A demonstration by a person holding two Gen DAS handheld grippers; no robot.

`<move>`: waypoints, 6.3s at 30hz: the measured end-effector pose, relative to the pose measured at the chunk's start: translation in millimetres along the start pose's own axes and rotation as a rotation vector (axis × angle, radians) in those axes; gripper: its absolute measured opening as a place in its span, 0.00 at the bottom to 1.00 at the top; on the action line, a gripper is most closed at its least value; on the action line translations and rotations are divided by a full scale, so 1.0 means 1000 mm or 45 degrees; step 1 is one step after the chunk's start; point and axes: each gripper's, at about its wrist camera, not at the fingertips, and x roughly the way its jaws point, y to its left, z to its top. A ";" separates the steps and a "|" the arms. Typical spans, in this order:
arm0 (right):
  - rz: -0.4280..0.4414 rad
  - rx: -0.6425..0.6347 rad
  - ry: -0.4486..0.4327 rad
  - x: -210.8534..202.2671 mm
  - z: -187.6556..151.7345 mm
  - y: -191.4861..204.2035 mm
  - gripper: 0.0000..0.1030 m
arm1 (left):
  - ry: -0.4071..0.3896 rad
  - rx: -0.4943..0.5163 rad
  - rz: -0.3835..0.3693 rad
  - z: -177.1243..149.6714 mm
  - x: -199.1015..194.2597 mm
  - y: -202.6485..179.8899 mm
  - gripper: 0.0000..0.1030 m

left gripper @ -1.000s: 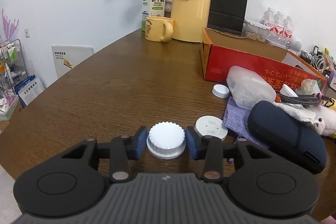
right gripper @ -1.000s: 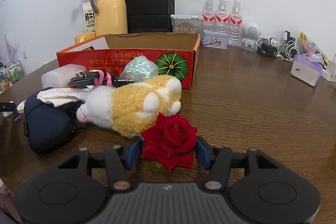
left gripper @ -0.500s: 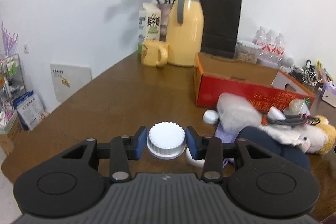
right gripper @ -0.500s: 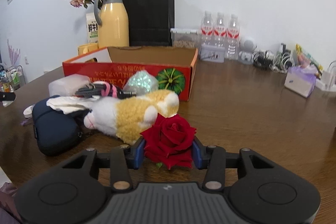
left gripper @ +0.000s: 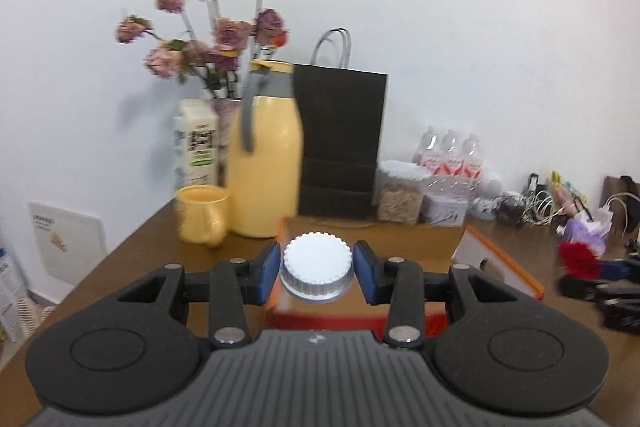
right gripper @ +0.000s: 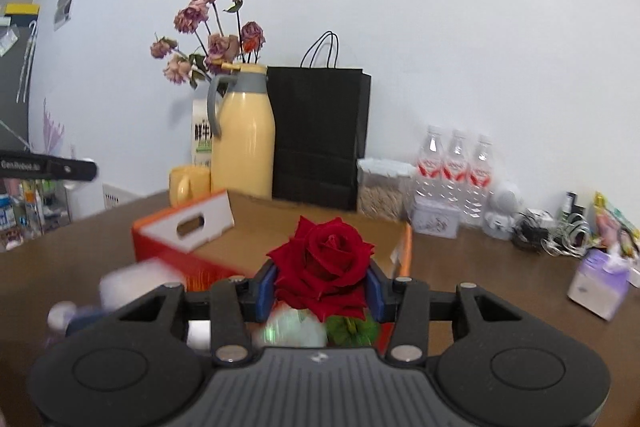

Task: Organize objects
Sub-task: 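Carry the cap and rose into the cardboard box and open both grippers, then move both grippers back out of the box toward the table items, then grasp the flat white round lid with the left gripper while the right grasps the plush toy, then carry the lid and plush toy into the box and open both grippers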

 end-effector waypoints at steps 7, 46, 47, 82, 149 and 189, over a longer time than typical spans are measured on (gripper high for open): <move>0.026 0.089 0.118 0.094 0.012 -0.003 0.42 | 0.104 -0.011 -0.020 0.003 0.084 -0.034 0.40; -0.057 0.101 0.088 0.077 0.011 0.005 1.00 | -0.008 0.011 0.098 -0.006 0.071 -0.046 1.00; -0.056 0.098 0.079 0.069 0.011 0.007 1.00 | -0.012 0.016 0.099 -0.005 0.066 -0.045 1.00; -0.082 0.166 0.288 -0.041 -0.084 0.022 1.00 | 0.423 0.060 0.258 -0.121 -0.038 0.049 1.00; -0.016 0.552 0.353 -0.014 -0.068 -0.045 0.47 | 0.282 0.029 0.113 -0.105 -0.044 0.047 0.39; -0.028 0.562 0.197 0.167 0.002 -0.051 0.47 | 0.183 0.031 -0.008 -0.012 0.149 -0.037 0.39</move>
